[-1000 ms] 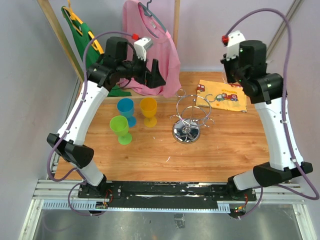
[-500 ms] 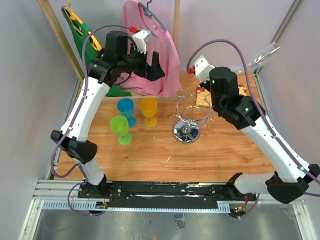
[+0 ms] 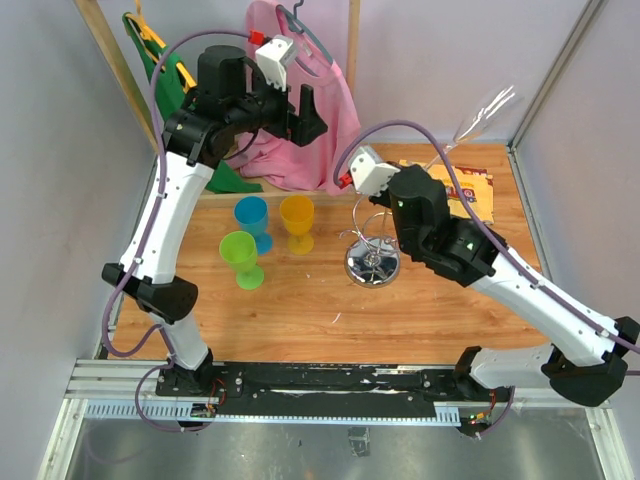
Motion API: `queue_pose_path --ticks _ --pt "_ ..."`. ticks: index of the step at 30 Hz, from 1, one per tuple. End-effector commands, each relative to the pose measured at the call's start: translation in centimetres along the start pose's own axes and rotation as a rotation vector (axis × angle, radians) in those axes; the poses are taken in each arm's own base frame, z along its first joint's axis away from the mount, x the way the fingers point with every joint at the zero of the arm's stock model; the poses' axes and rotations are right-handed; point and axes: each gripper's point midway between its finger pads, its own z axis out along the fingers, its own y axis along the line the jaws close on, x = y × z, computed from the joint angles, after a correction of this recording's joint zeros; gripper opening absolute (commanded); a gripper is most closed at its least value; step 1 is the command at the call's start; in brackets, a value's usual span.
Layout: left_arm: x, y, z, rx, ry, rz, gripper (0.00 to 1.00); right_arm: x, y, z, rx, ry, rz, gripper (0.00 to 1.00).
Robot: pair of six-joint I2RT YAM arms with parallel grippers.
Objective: Take the wine glass off the wine glass rack
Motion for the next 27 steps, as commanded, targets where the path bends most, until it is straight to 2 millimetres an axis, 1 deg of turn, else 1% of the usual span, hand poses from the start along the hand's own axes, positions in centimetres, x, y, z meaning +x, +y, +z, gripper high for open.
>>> queue_pose_path --ticks 1,5,7,8,15,19,21,27 --pt "-1.7 0.4 0.0 -0.018 -0.063 0.056 0.99 -1.5 0.9 -0.6 0.018 -0.037 -0.049 0.01" --pt "-2.1 1.2 0.4 -0.013 -0.087 0.062 0.99 -3.4 2.8 -1.5 -0.007 -0.106 -0.079 0.01" --pt "-2.4 1.2 0.5 0.023 -0.099 0.037 0.99 -4.1 3.6 -1.9 -0.010 -0.130 -0.105 0.01" --pt "-2.5 1.0 0.6 0.052 -0.105 0.023 0.99 -4.4 3.9 -2.0 -0.011 -0.139 -0.114 0.01" --pt "-3.1 -2.5 0.7 0.279 -0.120 -0.013 0.99 -5.6 5.1 -2.5 0.012 -0.170 -0.146 0.01" --pt "-3.0 -4.7 0.6 0.419 -0.096 -0.073 0.98 -6.3 6.2 -2.4 0.041 -0.177 -0.208 0.01" --pt "-3.2 -5.4 0.3 0.463 -0.096 -0.082 0.98 -6.7 6.7 -2.5 0.052 -0.185 -0.238 0.01" --pt "-4.5 -7.1 -0.7 0.565 -0.124 -0.095 0.97 -7.8 7.4 -2.4 0.069 -0.210 -0.261 0.01"
